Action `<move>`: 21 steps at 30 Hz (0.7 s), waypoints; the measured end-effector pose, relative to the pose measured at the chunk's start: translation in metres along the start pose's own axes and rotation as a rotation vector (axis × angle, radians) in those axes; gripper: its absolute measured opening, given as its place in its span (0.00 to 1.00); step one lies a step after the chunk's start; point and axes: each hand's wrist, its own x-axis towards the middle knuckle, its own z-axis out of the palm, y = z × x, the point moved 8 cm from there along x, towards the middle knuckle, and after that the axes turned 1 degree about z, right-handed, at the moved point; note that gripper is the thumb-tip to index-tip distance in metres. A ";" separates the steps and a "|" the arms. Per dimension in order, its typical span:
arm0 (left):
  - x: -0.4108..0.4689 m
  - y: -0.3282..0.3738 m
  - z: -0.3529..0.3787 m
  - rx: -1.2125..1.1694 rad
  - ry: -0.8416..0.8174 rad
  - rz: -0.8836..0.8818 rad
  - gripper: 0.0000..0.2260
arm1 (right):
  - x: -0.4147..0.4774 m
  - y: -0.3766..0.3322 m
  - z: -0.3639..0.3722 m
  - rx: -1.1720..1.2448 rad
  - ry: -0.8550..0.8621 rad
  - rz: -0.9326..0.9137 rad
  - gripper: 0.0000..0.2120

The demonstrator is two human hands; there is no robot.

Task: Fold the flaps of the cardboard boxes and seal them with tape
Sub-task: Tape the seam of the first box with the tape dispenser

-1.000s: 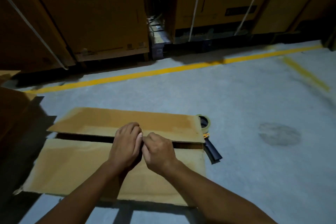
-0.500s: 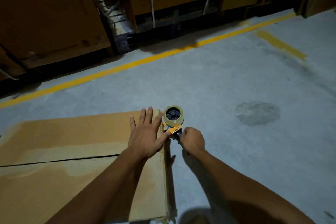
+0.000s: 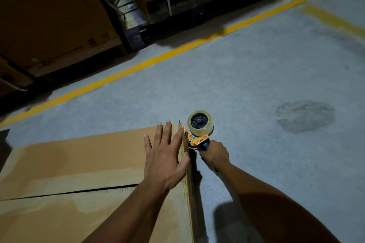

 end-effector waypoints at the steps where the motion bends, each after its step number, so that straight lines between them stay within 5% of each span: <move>1: 0.001 0.004 -0.001 0.006 -0.006 0.000 0.33 | -0.002 0.001 -0.002 0.017 0.003 0.021 0.12; 12: 0.008 0.046 0.010 0.040 -0.079 0.038 0.33 | 0.010 0.031 -0.096 0.333 0.195 0.218 0.21; 21: 0.032 0.060 0.008 -0.080 -0.055 -0.181 0.37 | -0.044 -0.029 -0.143 0.427 0.163 0.021 0.11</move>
